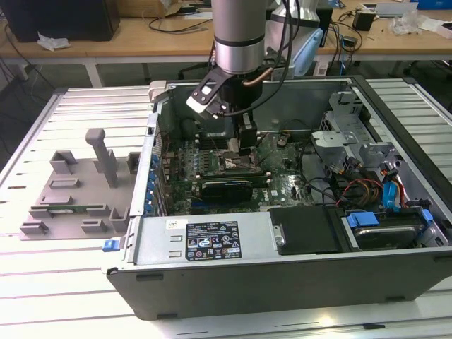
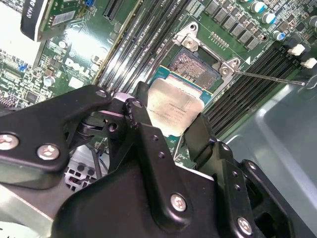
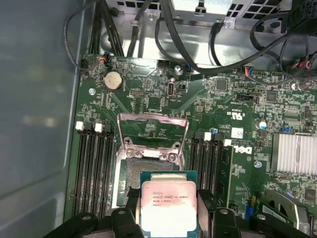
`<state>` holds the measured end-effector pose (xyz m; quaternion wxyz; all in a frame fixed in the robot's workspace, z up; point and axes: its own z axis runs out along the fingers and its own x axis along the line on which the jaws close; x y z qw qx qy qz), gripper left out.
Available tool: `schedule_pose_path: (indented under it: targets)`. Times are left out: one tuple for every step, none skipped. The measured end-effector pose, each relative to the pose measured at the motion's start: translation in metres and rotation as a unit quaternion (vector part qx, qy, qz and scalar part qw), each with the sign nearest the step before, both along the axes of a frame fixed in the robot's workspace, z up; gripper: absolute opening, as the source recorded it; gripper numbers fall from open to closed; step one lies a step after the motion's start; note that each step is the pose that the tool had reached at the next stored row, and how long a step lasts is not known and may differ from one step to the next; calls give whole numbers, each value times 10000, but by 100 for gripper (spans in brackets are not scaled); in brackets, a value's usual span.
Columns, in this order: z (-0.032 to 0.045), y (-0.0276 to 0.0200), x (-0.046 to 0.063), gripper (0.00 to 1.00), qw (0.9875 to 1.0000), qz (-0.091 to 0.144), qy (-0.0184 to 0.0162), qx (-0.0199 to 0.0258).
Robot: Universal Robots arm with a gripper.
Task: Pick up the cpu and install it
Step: 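Place the cpu into insertion slot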
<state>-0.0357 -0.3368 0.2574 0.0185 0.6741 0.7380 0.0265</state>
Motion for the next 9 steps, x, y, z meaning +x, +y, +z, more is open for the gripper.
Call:
schedule_pose_path:
  targets:
    - [-7, 4, 0, 54, 10000, -3, 0, 0]
    - [-12, 7, 0, 54, 10000, -5, 1, -1]
    - [-23, 10, 0, 54, 10000, -8, 1, -2]
    - [-33, 13, 0, 54, 10000, -10, 1, -1]
    - [-41, 15, 0, 54, 10000, -12, 1, -1]
    - [-51, 17, 0, 54, 10000, -15, 1, -1]
    - [-59, 19, 0, 54, 10000, -19, 1, -1]
    - [-71, 22, 0, 54, 10000, -23, 0, 0]
    - [-77, 25, -1, 54, 10000, -26, 1, -1]
